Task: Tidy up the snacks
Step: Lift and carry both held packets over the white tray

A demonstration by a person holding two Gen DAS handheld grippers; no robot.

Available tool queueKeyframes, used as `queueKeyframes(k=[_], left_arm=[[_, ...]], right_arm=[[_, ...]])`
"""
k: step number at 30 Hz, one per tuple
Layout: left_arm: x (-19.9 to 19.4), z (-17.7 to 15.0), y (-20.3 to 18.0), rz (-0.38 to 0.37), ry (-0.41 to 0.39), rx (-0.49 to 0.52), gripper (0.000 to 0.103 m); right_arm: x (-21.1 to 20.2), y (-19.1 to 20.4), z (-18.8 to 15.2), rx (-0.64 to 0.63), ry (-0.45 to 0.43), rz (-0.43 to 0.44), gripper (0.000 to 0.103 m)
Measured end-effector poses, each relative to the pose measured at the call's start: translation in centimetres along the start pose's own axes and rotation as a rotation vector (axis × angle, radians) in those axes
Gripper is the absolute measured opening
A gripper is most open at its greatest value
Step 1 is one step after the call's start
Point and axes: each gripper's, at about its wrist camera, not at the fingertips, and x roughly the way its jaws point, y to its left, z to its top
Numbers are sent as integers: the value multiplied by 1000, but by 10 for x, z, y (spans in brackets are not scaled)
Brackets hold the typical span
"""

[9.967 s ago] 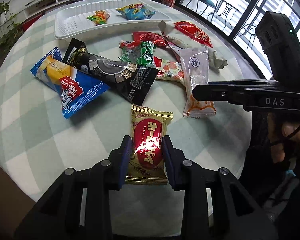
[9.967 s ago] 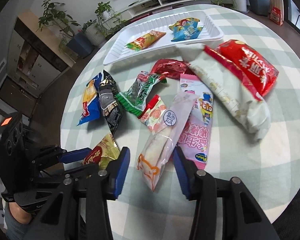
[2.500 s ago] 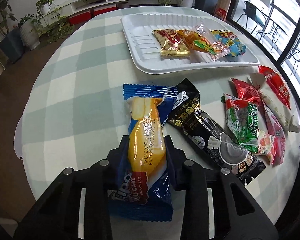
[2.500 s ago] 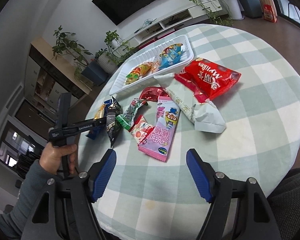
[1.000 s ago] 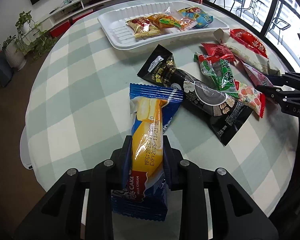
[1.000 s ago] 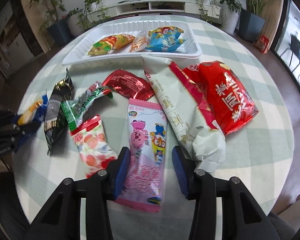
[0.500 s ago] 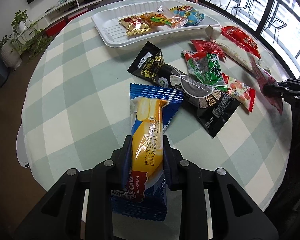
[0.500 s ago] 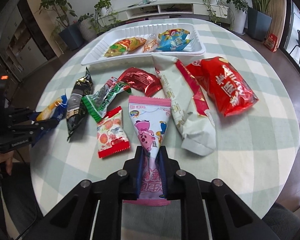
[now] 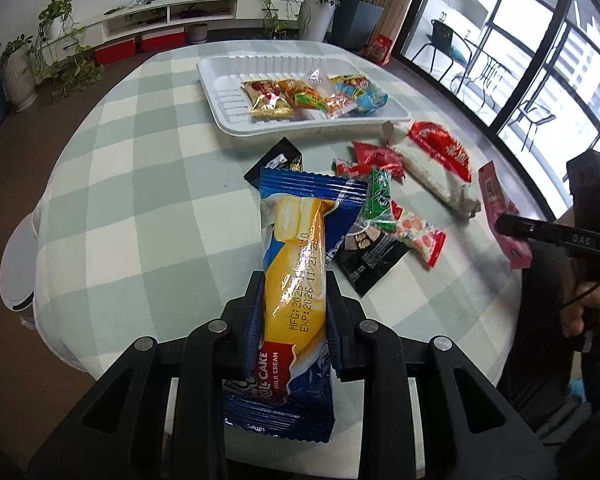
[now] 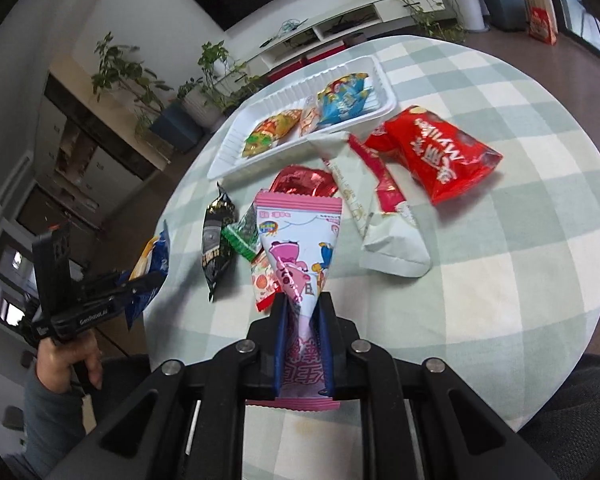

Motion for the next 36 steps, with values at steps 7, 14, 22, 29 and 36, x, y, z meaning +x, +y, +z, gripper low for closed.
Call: queueKeyframes(k=[7,14,22,29,36], left_arm=[[-23,28,19,-78,-103,-92,25],[-41,101,42,-118,-210,-141,25],[-29,200,44,-122,-252,-129,25],[17,248,39,-150,-217,-151,25],[84,246,56,-163,-148,-238,25]], right_arm=[[-30,-38,28,101,-83,4,16],[-75,-65,93,135,-225,-35,16],[-80,-16,198,4,-324,15,16],[-3,40,252,-108,-224,94,16],[95,53,257,-143,-62,40,16]])
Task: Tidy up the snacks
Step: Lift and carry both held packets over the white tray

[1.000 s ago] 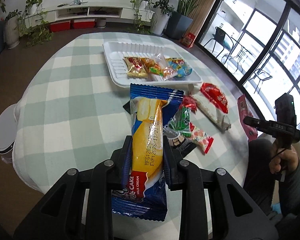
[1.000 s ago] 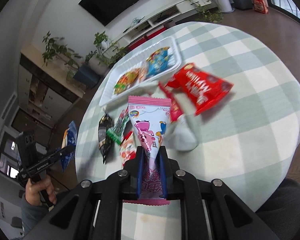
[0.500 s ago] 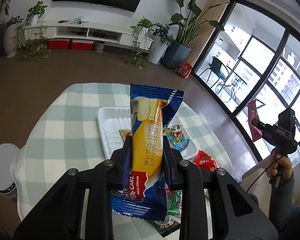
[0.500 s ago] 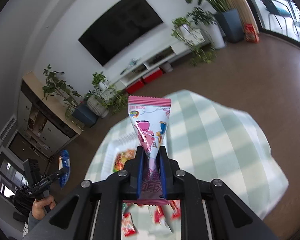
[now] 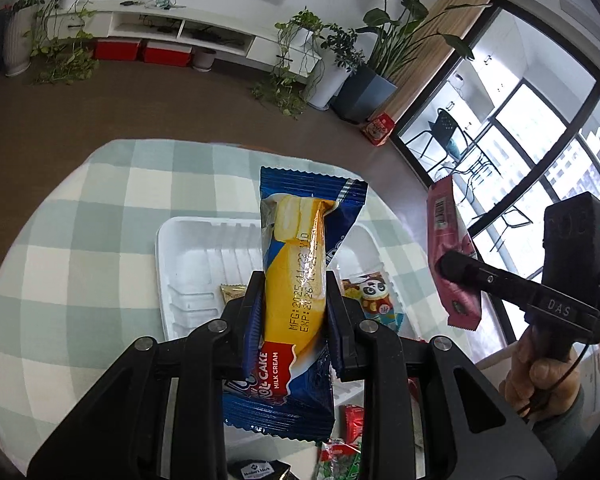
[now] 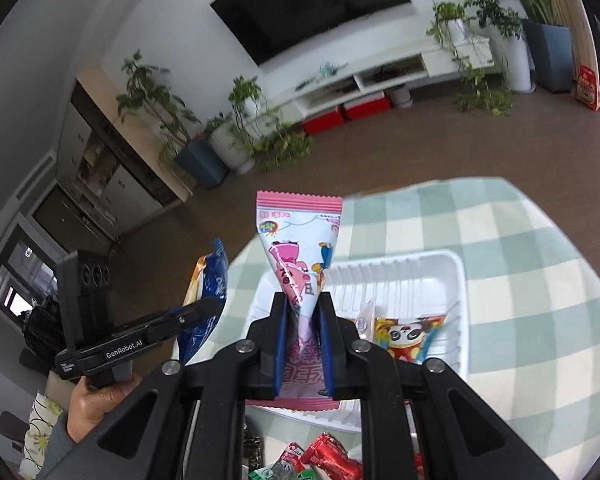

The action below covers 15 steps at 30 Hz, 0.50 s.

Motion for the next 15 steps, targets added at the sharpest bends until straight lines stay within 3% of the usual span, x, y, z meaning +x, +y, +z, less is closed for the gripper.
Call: queueKeyframes(k=[6,15], left_arm=[[42,-16,20,14,49,-31,25],[82,-23,32,44,89,-42,25]], right_arm=[[50,-8,-21,11,103,-22,16],[88,-15,-38,17,168,-84,17]])
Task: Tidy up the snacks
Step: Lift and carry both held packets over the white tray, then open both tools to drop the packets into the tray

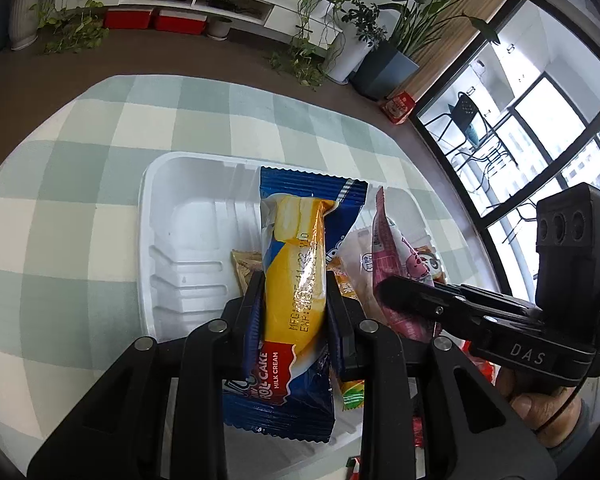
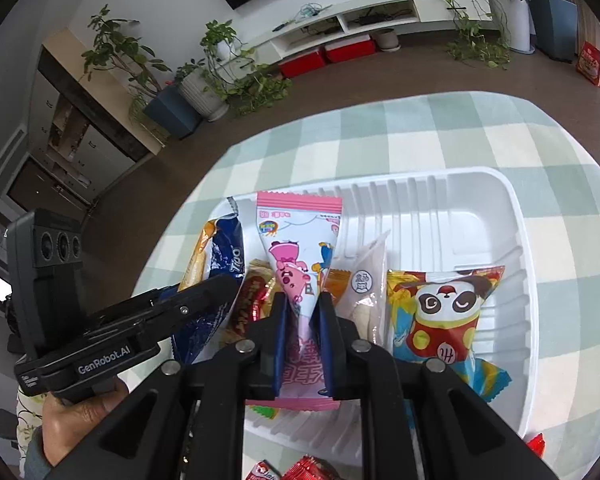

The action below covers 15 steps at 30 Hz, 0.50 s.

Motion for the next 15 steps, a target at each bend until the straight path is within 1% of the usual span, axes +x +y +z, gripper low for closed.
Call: queueKeyframes(k=[2,6,12,15], left_arm=[[6,0,2,6,1,-2,25],[12,0,4,13,1,-10,25],[9,-2,4,24,-2,-7,26],[4,-6,3,42,-3,-10,29]], right_arm=[[5,-1,-2,-3,5,-22,17],[10,-5,-6,2,15,-35,17],[12,-7,-7,8,14,-30,18],[15,-6,-7,9,18,-25,21]])
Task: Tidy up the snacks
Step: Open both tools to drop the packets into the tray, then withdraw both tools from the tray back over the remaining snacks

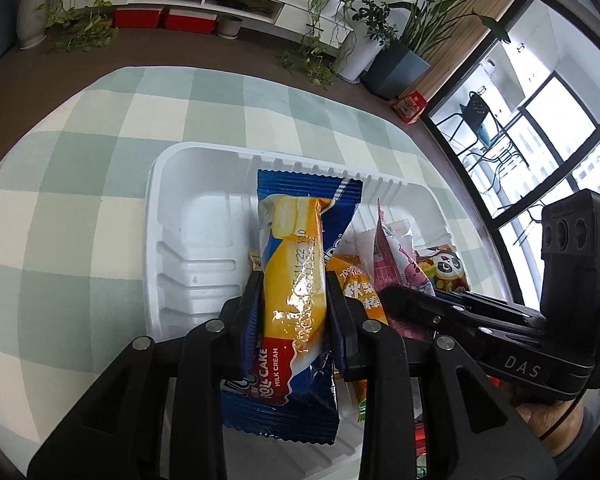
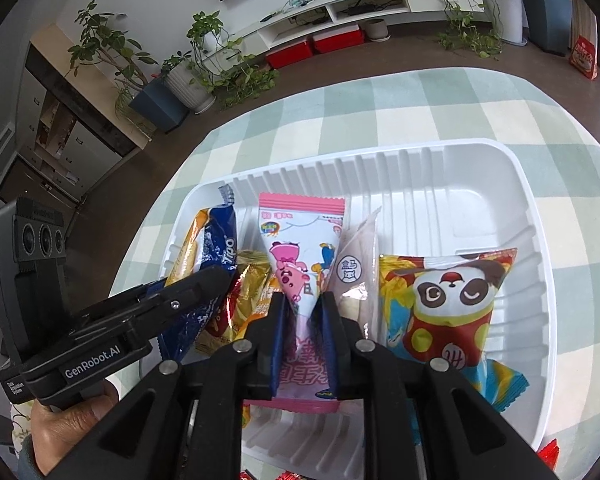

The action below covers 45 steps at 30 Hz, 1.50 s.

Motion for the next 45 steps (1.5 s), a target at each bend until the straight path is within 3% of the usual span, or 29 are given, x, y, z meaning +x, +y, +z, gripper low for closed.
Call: queueKeyframes(k=[1,2,3,9,15,20,23,28,32,35,39,42,45], left_arm=[[-1,-1,0,7,0,-3,42],[-1,-1,0,12,-3,-4,62],[-5,-2,-3,9,-11,1,65],[-7,-3,-4,12,-22,12,68],[-21,-8,-5,-5,-52,11,75],[-58,-19,-17,-17,-127,38,103],[-86,-32,-28,-2,-185,68,103],[-121,-67,-47,37,-251,152,103],[-136,-105,-52,32,-256,151,103],[-141,-135,-51,27,-214,113,103],[-143,-177,-43,21,-182,64,103],[-144,-203,-36,12,-171,22,103],[-146,-226,-30,0,-163,-23,103]], right_arm=[[0,1,0,-2,-2,-2,21],[0,1,1,-3,-3,-3,21],[0,1,0,-1,-4,-3,21],[-4,0,-1,6,-18,-7,28],[-20,1,-2,19,-59,3,46],[-53,1,-4,59,-115,57,70],[-92,0,-9,89,-194,152,85],[-145,-10,-36,170,-286,350,102],[-171,-18,-75,200,-298,450,103],[-186,-32,-114,246,-309,494,103],[-197,-59,-167,359,-344,512,103],[-208,-73,-203,391,-388,449,103],[-210,-83,-227,420,-365,401,103]])
